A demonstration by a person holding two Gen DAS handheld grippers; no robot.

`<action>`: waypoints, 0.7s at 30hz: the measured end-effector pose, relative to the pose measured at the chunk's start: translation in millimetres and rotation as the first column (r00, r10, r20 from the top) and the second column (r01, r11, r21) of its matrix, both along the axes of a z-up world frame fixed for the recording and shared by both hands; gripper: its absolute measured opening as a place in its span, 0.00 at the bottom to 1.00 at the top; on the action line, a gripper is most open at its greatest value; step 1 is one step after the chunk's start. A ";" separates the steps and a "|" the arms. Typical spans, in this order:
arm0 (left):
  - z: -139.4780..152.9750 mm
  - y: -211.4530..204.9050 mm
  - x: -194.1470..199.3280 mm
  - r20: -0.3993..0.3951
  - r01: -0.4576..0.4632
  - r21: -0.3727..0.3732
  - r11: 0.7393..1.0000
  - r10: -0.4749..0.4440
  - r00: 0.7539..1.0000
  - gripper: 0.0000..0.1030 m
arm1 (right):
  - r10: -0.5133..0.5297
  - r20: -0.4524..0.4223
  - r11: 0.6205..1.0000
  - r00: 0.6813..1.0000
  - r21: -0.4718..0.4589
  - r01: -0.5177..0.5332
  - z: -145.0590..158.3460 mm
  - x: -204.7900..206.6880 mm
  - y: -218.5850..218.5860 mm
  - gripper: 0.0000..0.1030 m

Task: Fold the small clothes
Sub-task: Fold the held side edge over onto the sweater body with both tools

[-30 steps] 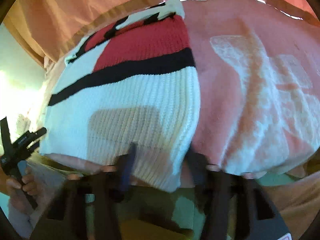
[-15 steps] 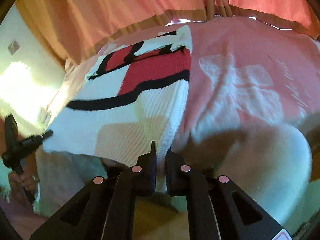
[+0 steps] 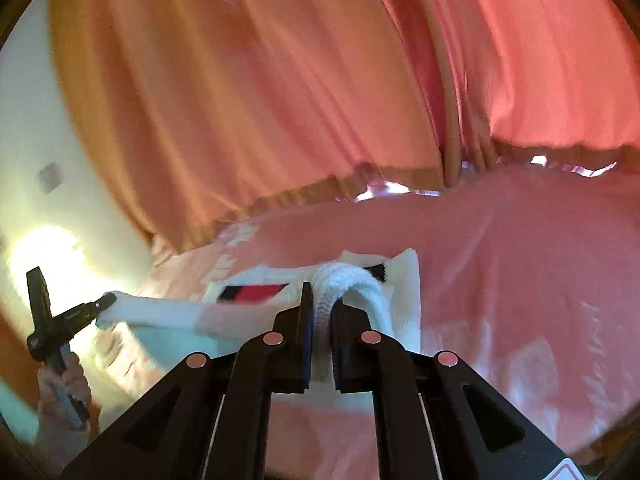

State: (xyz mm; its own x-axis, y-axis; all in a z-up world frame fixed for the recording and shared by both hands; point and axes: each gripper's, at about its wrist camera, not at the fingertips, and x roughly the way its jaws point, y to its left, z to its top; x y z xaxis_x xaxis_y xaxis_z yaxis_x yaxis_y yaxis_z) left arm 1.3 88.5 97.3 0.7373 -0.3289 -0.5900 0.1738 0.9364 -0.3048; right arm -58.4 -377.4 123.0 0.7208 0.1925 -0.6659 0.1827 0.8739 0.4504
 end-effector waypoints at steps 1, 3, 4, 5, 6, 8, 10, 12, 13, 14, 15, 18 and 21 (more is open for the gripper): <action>-17.4 -11.7 33.9 -0.039 -0.009 0.027 1.000 0.010 0.999 0.09 | -0.025 -0.037 1.000 0.999 0.014 0.026 -22.3 26.1 -10.2 0.06; -47.0 -25.5 76.8 -0.096 -0.033 0.064 0.997 0.039 0.995 0.09 | -0.040 -0.122 0.996 0.992 0.079 0.050 -72.5 71.5 -25.4 0.06; -70.8 -33.4 105.9 -0.139 -0.050 0.089 0.995 0.062 0.988 0.09 | -0.041 -0.151 0.994 0.988 0.093 0.055 -90.1 84.6 -28.5 0.06; -84.9 -38.5 122.5 -0.158 -0.054 0.118 0.992 0.073 0.985 0.09 | -0.035 -0.186 0.994 0.982 0.099 0.055 -108.1 98.5 -28.9 0.06; -102.6 -42.1 138.9 -0.181 -0.072 0.136 0.988 0.096 0.979 0.09 | -0.037 -0.223 0.994 0.974 0.095 0.059 -130.8 114.1 -29.4 0.06; -126.8 -43.2 156.3 -0.216 -0.078 0.150 0.986 0.109 0.970 0.09 | -0.028 -0.271 0.994 0.962 0.091 0.055 -160.4 129.6 -29.0 0.06; -144.7 -46.2 165.9 -0.218 -0.069 0.179 0.981 0.108 0.970 0.09 | -0.013 -0.313 0.993 0.950 0.108 0.049 -185.4 141.7 -30.5 0.07; -150.9 -48.1 167.3 -0.215 -0.065 0.189 0.980 0.106 0.971 0.09 | -0.008 -0.315 0.993 0.949 0.111 0.045 -191.9 147.7 -29.1 0.08; -150.6 -49.3 168.1 -0.213 -0.061 0.185 0.981 0.101 0.972 0.11 | -0.003 -0.306 0.993 0.952 0.113 0.039 -191.2 149.9 -29.6 0.09; -147.8 -49.6 167.5 -0.204 -0.058 0.180 0.982 0.095 0.974 0.14 | 0.001 -0.299 0.992 0.954 0.119 0.036 -189.3 150.5 -30.0 0.11; -144.3 -49.1 167.5 -0.193 -0.057 0.169 0.984 0.089 0.977 0.16 | -0.002 -0.283 0.989 0.959 0.141 0.044 -184.8 149.6 -33.1 0.14; -128.1 -34.5 163.7 -0.156 -0.082 0.043 0.996 0.088 0.984 0.45 | -0.044 -0.209 0.985 0.977 0.154 0.078 -164.2 143.6 -45.8 0.36; -105.6 -12.2 148.7 -0.071 -0.146 -0.031 0.989 0.144 0.987 0.69 | -0.112 -0.088 0.984 0.990 0.132 0.123 -132.5 123.9 -58.1 0.50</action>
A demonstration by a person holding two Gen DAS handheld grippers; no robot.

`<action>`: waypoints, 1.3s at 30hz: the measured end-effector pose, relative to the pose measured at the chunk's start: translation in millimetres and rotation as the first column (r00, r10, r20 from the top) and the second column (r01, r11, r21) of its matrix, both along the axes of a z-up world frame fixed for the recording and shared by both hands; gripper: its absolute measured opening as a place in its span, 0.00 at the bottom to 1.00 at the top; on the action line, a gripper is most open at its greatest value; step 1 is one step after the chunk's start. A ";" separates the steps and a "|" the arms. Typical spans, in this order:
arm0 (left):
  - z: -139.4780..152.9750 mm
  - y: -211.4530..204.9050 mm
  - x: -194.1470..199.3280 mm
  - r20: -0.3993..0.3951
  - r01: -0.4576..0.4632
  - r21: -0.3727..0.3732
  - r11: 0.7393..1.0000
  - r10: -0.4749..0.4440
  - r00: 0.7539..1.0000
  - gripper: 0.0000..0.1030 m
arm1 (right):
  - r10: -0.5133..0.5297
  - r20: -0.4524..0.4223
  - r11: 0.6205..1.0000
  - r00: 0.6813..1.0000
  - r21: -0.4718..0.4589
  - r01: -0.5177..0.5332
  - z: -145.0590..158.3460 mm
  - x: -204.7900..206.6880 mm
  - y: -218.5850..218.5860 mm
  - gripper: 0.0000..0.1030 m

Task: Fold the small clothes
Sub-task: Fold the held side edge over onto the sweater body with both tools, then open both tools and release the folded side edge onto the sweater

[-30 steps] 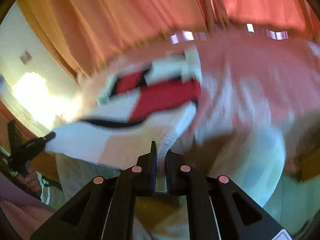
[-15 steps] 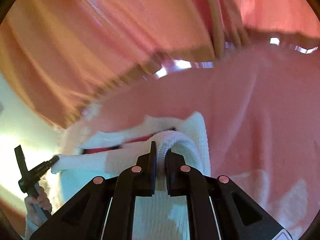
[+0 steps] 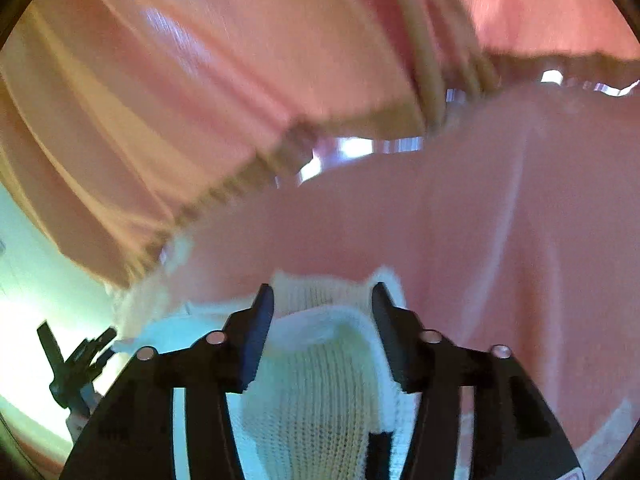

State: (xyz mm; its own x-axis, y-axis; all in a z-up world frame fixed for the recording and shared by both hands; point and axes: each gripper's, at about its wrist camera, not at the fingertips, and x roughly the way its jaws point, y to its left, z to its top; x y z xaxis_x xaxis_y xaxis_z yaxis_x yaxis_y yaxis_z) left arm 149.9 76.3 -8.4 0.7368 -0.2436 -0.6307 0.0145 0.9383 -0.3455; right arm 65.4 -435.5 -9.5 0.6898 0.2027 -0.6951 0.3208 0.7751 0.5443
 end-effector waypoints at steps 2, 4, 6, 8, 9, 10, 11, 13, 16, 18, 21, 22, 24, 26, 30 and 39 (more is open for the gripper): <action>9.0 13.6 -11.7 0.023 0.033 -0.047 0.998 -0.032 0.999 0.71 | 0.018 -0.005 0.999 1.000 -0.029 -0.018 4.3 -5.7 1.6 0.47; 6.9 13.9 -12.8 0.000 0.066 -0.044 0.997 -0.066 0.998 0.74 | 0.063 -0.094 0.993 0.994 -0.090 -0.072 -4.1 -5.9 12.8 0.46; -2.1 2.5 -5.2 -0.032 0.090 0.001 0.996 -0.089 0.995 0.75 | 0.095 -0.144 0.987 0.985 -0.115 -0.112 -14.2 2.1 21.4 0.46; -13.2 -13.3 7.5 -0.069 0.118 0.029 0.993 -0.116 0.991 0.75 | 0.119 -0.187 0.976 0.975 -0.157 -0.149 -23.3 20.2 31.3 0.47; -18.5 -21.6 16.1 -0.081 0.136 0.030 0.990 -0.133 0.988 0.75 | 0.131 -0.190 0.972 0.973 -0.170 -0.164 -25.2 27.6 34.4 0.48; -24.9 -31.9 26.4 -0.094 0.161 0.041 0.986 -0.157 0.983 0.75 | 0.153 -0.198 0.965 0.968 -0.182 -0.190 -29.2 37.8 39.5 0.53; -30.0 -37.5 30.7 -0.104 0.170 0.060 0.984 -0.163 0.981 0.75 | 0.169 -0.211 0.959 0.963 -0.190 -0.210 -34.5 44.5 43.4 0.54; -46.5 -48.5 39.9 -0.147 0.193 0.111 0.975 -0.176 0.973 0.72 | 0.178 -0.252 0.951 0.951 -0.204 -0.232 -47.9 50.0 48.8 0.54; -64.0 -51.6 44.5 -0.203 0.204 0.136 0.969 -0.174 0.964 0.34 | 0.205 -0.272 0.937 0.940 -0.223 -0.269 -60.5 54.3 54.8 0.23; -58.1 -47.6 44.6 -0.191 0.199 0.125 0.972 -0.173 0.966 0.06 | 0.207 -0.252 0.944 0.945 -0.204 -0.261 -57.9 57.7 51.8 0.07; -40.5 -36.9 40.7 -0.150 0.150 0.120 0.981 -0.131 0.980 0.06 | 0.165 -0.122 0.966 0.979 -0.181 -0.185 -28.7 51.0 37.9 0.07; -40.2 -34.0 42.4 -0.159 0.138 0.137 0.981 -0.116 0.980 0.06 | 0.148 -0.107 0.968 0.983 -0.186 -0.166 -26.0 49.9 33.9 0.06; -53.2 -27.8 50.2 -0.214 0.118 0.152 0.981 -0.084 0.973 0.06 | 0.122 -0.159 0.971 0.980 -0.186 -0.151 -41.0 52.5 24.4 0.06; -66.3 -24.3 53.3 -0.243 0.109 0.137 0.985 -0.073 0.967 0.06 | 0.125 -0.287 0.972 0.950 -0.157 -0.175 -77.2 57.8 21.5 0.06; -56.5 -28.1 49.4 -0.217 0.117 0.162 0.980 -0.081 0.973 0.06 | 0.122 -0.212 0.965 0.970 -0.203 -0.166 -54.0 54.3 28.2 0.06; -31.1 -36.1 38.7 -0.152 0.135 0.138 0.981 -0.114 0.982 0.10 | 0.099 -0.147 0.975 0.984 -0.181 -0.125 -25.1 47.1 30.5 0.14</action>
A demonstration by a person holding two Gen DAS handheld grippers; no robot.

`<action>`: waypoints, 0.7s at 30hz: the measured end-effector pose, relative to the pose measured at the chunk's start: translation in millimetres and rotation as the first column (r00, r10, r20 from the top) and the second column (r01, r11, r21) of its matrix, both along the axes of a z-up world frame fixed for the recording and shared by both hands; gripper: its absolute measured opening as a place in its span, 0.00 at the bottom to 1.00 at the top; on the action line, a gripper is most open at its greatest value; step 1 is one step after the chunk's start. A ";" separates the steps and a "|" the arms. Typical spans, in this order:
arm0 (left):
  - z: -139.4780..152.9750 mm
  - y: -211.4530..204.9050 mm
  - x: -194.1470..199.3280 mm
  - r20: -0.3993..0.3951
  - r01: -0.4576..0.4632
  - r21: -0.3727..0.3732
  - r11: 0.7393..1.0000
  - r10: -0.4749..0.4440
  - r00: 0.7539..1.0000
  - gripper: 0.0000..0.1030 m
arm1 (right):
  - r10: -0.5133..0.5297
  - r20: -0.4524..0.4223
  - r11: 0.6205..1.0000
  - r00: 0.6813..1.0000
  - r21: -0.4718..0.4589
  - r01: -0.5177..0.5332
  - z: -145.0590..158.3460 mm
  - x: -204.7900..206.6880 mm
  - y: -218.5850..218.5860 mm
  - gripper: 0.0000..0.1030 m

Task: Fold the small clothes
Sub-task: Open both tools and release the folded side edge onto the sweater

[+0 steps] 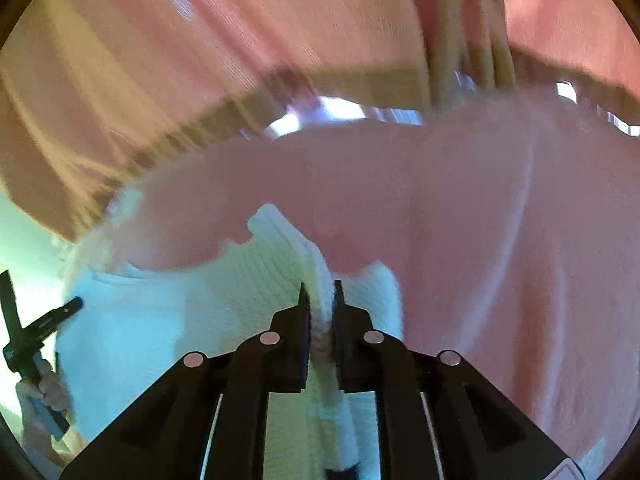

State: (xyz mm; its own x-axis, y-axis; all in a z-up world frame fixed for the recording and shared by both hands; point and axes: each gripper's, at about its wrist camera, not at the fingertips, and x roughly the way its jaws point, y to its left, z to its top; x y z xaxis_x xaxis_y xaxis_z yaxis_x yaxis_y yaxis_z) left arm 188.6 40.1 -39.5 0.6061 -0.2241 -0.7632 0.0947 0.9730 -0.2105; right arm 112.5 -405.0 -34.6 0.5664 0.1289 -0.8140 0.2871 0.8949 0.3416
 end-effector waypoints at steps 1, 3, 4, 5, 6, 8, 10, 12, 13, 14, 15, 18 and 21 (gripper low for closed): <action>12.3 -3.2 -4.9 0.040 0.012 -0.018 1.000 -0.011 0.999 0.12 | 0.012 0.037 1.000 0.999 -0.026 -0.011 12.3 -1.2 7.3 0.16; 25.3 -11.3 -8.8 0.074 0.040 -0.032 0.999 -0.038 0.997 0.13 | 0.054 0.087 0.997 0.995 -0.057 -0.049 25.7 2.0 26.1 0.16; 27.6 -17.3 -10.6 0.084 0.056 -0.038 0.998 -0.052 0.995 0.16 | 0.071 0.100 0.996 0.992 -0.066 -0.065 28.6 4.6 35.0 0.16; 25.8 -24.2 -10.4 0.078 0.071 -0.029 0.997 -0.069 0.995 0.18 | 0.086 0.100 0.994 0.991 -0.077 -0.078 29.4 9.0 41.0 0.16; 23.4 -28.7 -9.7 0.074 0.077 -0.012 0.997 -0.076 0.994 0.19 | 0.108 0.092 0.990 0.990 -0.101 -0.098 28.2 12.9 48.7 0.16; 10.1 -35.9 -4.3 0.060 0.051 0.107 0.993 -0.057 0.997 0.23 | 0.106 0.032 0.970 0.994 -0.222 -0.097 18.4 20.1 56.3 0.16; -9.3 -27.6 5.3 0.009 -0.018 0.211 0.977 0.017 1.000 0.23 | 0.054 -0.028 0.967 0.998 -0.249 -0.059 8.5 18.7 42.1 0.16; -12.4 -10.0 8.0 -0.027 -0.068 0.134 0.989 0.072 0.997 0.21 | 0.009 -0.008 0.983 1.000 -0.185 -0.010 13.4 12.9 25.2 0.16; -3.4 -4.5 5.2 -0.017 -0.066 0.040 0.997 0.067 0.998 0.20 | 0.024 0.024 0.989 0.999 -0.143 -0.020 20.6 11.7 25.8 0.16; 7.0 -6.0 0.8 0.013 -0.043 -0.007 0.999 0.043 0.999 0.21 | 0.045 0.044 0.992 0.998 -0.118 -0.040 25.8 12.5 30.3 0.15; 16.2 -12.7 -3.8 0.048 -0.009 -0.022 1.000 0.010 0.999 0.21 | 0.104 0.073 0.993 0.992 -0.062 -0.100 32.0 13.9 42.9 0.15; 23.3 -46.2 -18.3 0.113 0.127 0.023 0.992 -0.129 0.985 0.31 | 0.282 0.049 0.952 0.958 0.109 -0.285 15.8 24.0 87.6 0.13; -9.6 -65.9 -15.7 0.019 0.163 0.122 0.979 -0.166 0.986 0.36 | 0.345 -0.100 0.937 0.933 0.084 -0.338 -23.7 33.3 107.8 0.02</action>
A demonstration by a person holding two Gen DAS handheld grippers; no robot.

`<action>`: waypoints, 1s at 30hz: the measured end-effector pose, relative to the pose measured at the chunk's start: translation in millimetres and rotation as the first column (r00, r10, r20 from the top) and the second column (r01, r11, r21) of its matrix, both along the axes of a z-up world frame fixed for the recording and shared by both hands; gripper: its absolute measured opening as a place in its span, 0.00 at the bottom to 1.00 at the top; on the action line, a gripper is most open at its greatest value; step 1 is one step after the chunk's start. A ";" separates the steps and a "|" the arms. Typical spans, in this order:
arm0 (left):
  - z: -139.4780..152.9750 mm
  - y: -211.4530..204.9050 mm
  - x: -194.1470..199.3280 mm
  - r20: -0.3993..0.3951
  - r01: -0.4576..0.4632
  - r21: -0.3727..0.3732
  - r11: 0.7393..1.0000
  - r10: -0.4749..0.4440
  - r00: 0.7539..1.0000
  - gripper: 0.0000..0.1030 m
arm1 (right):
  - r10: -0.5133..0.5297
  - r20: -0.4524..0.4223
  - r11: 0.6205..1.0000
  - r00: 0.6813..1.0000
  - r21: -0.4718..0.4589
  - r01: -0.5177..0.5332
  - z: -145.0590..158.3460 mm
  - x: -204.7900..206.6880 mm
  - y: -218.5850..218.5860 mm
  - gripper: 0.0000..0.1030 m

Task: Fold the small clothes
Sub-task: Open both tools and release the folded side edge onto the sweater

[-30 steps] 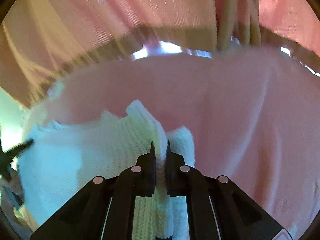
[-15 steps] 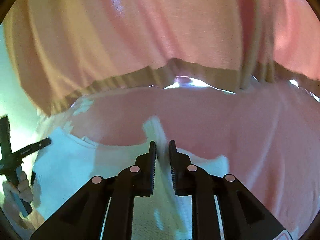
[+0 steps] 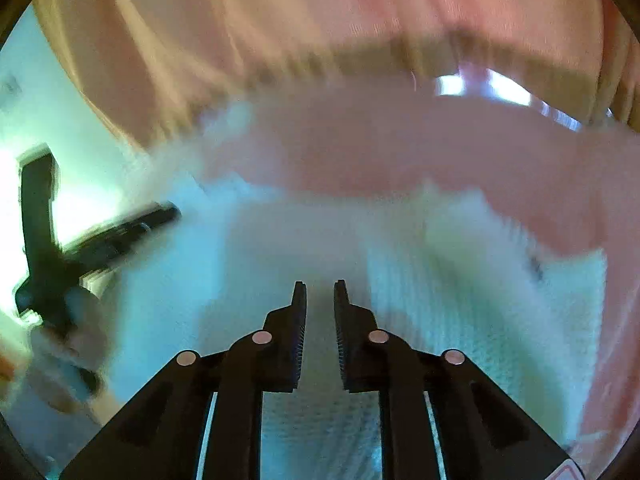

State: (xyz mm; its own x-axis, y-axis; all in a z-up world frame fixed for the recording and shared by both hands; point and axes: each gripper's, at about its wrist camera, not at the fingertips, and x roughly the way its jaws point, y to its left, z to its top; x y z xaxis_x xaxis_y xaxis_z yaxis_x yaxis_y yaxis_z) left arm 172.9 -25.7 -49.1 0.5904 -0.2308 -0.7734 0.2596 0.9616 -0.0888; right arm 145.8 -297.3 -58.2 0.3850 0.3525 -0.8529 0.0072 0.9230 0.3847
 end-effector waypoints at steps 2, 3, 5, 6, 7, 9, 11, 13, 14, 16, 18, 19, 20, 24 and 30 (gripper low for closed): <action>-16.3 10.0 6.6 -0.028 -0.048 0.015 0.999 0.049 0.998 0.36 | -0.091 0.002 0.996 0.996 0.004 0.091 -1.0 4.1 -32.3 0.00; -16.1 16.5 8.9 -0.022 -0.072 0.008 0.997 0.072 0.997 0.36 | -0.232 0.025 0.970 0.972 -0.075 0.233 10.4 3.3 -68.7 0.00; -10.8 34.2 14.8 -0.019 -0.140 0.002 0.990 0.140 0.990 0.34 | -0.424 0.072 0.863 0.903 -0.273 0.426 29.5 -7.2 -119.6 0.05; -10.6 45.5 18.6 -0.037 -0.169 -0.044 0.985 0.167 0.985 0.34 | -0.472 0.087 0.829 0.877 -0.296 0.475 36.4 -13.0 -134.3 0.07; -11.2 53.4 21.2 -0.057 -0.187 -0.078 0.979 0.183 0.981 0.33 | -0.498 0.092 0.831 0.862 -0.233 0.505 45.0 -20.0 -146.6 0.07; -9.4 57.4 20.4 -0.072 -0.203 -0.120 0.972 0.195 0.978 0.33 | -0.409 0.109 0.902 0.906 -0.101 0.420 63.6 -22.7 -126.6 0.07; -5.4 47.4 16.3 -0.034 -0.177 -0.076 0.981 0.174 0.984 0.34 | -0.238 0.099 0.962 0.966 -0.111 0.249 66.3 -15.8 -83.1 0.06; -8.1 38.5 14.7 -0.022 -0.164 -0.026 0.986 0.164 0.986 0.34 | -0.166 0.003 0.969 0.986 -0.186 0.164 43.3 -5.6 -60.9 0.00; -10.9 38.2 15.3 -0.027 -0.165 -0.022 0.986 0.164 0.986 0.34 | -0.200 -0.043 0.952 0.979 -0.246 0.184 30.6 -2.1 -64.9 0.00; -6.2 41.3 13.6 -0.025 -0.167 -0.047 0.985 0.166 0.986 0.34 | -0.286 -0.030 0.902 0.958 -0.347 0.258 29.3 -0.6 -84.0 0.00; 4.4 46.3 10.0 -0.011 -0.164 -0.069 0.984 0.163 0.986 0.34 | -0.341 0.018 0.894 0.940 -0.304 0.330 47.1 -9.3 -101.4 0.01; 12.2 51.7 6.1 0.002 -0.162 -0.082 0.983 0.163 0.987 0.37 | -0.359 0.046 0.888 0.932 -0.292 0.356 59.8 -17.8 -106.0 0.06; 19.1 57.8 1.8 0.011 -0.160 -0.091 0.983 0.161 0.987 0.44 | -0.360 0.063 0.886 0.931 -0.289 0.362 68.5 -26.7 -105.8 0.07; 40.5 97.7 -37.0 0.010 -0.174 -0.133 0.976 0.177 0.984 0.60 | -0.333 0.041 0.916 0.942 -0.223 0.333 82.2 -81.0 -96.8 0.30; 16.6 146.1 -115.5 -0.113 -0.220 -0.190 0.957 0.201 0.973 0.68 | -0.391 -0.006 0.909 0.920 -0.157 0.385 80.1 -161.0 -52.7 0.47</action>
State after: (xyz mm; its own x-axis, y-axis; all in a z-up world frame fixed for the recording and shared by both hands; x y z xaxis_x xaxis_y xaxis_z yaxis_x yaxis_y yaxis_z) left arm 57.4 120.4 -32.6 0.5709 -0.2646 -0.7772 0.0350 0.9536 -0.2990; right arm -15.2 -350.0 21.9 0.4327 0.0486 -0.9002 0.3881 0.8912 0.2346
